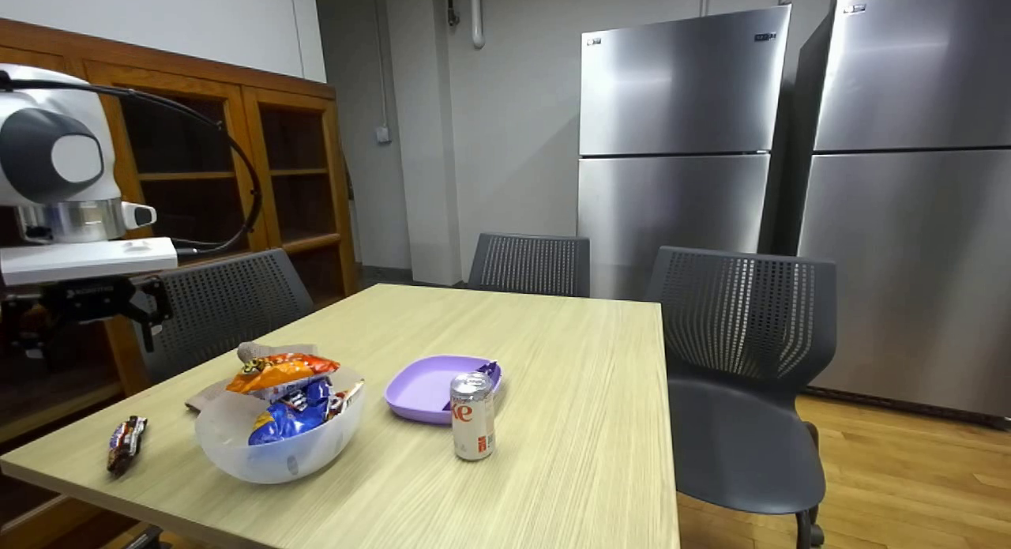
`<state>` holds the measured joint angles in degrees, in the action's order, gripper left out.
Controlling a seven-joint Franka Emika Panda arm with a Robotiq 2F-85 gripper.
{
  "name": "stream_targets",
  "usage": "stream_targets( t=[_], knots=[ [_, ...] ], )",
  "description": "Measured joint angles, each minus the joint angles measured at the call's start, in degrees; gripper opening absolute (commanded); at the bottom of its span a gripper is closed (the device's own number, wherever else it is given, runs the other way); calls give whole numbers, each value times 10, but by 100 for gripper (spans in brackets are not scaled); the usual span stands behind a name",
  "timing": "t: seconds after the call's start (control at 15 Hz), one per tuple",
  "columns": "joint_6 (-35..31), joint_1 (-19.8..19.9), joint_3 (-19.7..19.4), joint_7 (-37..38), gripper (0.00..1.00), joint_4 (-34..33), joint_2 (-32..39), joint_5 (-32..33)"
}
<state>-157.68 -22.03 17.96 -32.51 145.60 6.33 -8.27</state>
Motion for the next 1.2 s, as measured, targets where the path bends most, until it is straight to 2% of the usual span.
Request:
stream_targets(
  t=[0.2,0.47,1.2],
  knots=[
    [-24,1,1,53,100,-9,33,48],
    [-41,5,7,56,100,-20,59,50],
    [-41,14,17,61,100,-23,70,57]
  ],
)
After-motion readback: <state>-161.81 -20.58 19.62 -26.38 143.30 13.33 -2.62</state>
